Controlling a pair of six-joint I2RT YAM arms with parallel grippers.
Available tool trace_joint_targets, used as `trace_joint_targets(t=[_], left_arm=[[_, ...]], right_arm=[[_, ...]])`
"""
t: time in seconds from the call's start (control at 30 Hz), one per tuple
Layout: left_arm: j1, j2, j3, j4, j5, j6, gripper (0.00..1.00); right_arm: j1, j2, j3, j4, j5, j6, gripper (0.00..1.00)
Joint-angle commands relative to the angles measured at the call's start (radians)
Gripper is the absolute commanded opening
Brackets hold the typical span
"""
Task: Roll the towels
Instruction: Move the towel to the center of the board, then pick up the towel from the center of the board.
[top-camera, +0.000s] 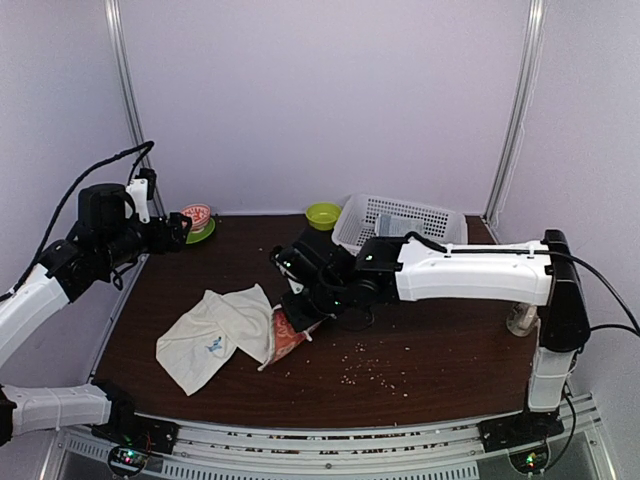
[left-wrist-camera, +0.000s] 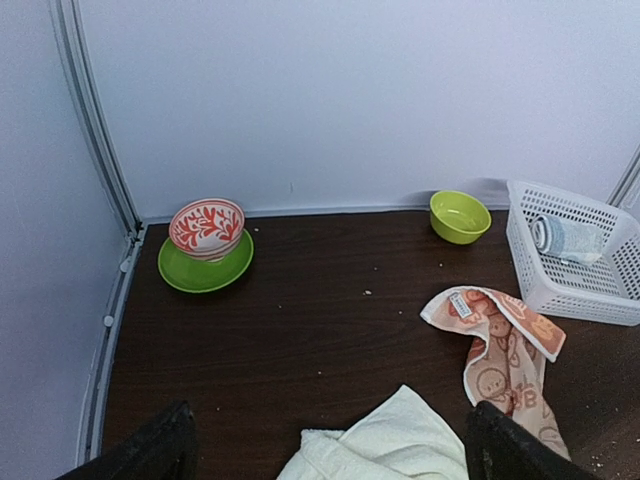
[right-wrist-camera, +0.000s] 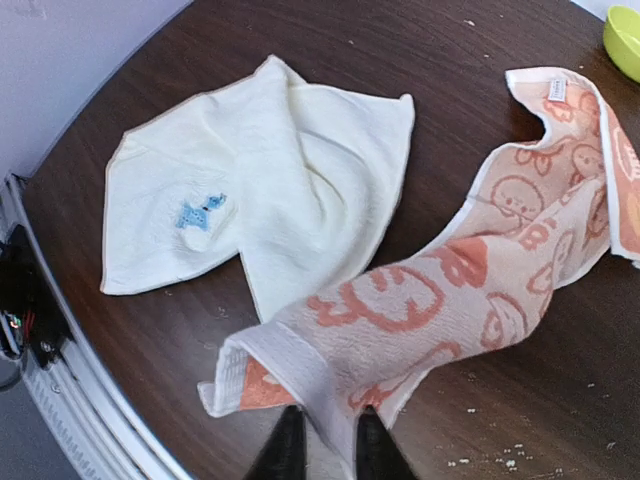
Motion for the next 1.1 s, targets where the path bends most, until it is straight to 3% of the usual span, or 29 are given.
trace_joint_targets(t=[0.0, 0.03, 0.1, 0.3, 0.43, 0.63, 0.73, 0.83, 0.97, 1.07], left_arm=[[-0.003, 0.006, 0.033, 0.017, 0.01, -0.001, 0.95], [-0.004, 0.006, 0.032, 0.017, 0.007, -0.001, 0.95], [-0.004, 0.009, 0.032, 0.017, 0.009, -0.001, 0.95], [-0.022, 0.04, 0.053, -0.032, 0.005, -0.017, 0.94], [-0.051, 0.08, 0.035, -0.165, 0.137, -0.149, 0.86], [-0.407, 0.051, -0.12, -0.14, 0.071, -0.265, 0.8], [-0.553, 0.166, -0.08, -0.209, 0.03, -0.248, 0.75], [-0.705, 0.362, 0.054, -0.341, -0.078, -0.201, 0.7], [-0.785, 0.582, 0.188, -0.41, -0.066, -0.134, 0.5], [-0.796, 0.666, 0.226, -0.405, -0.021, -0.094, 0.47]], right_arm=[[0.004, 0.049, 0.027, -0.05, -0.042, 0.019, 0.41], [0.003, 0.038, 0.003, -0.045, -0.028, 0.015, 0.47], [0.002, 0.005, -0.05, -0.021, 0.003, 0.004, 0.51], [-0.023, -0.065, -0.177, 0.003, 0.031, 0.024, 0.5], [-0.071, -0.171, -0.303, 0.105, 0.024, 0.036, 0.5], [-0.171, -0.279, -0.501, 0.229, 0.022, 0.114, 0.5], [-0.228, -0.36, -0.6, 0.303, 0.019, 0.151, 0.49], [-0.264, -0.43, -0.657, 0.323, 0.032, 0.144, 0.49], [-0.284, -0.49, -0.701, 0.32, 0.05, 0.137, 0.49], [-0.292, -0.535, -0.739, 0.334, 0.049, 0.144, 0.49]])
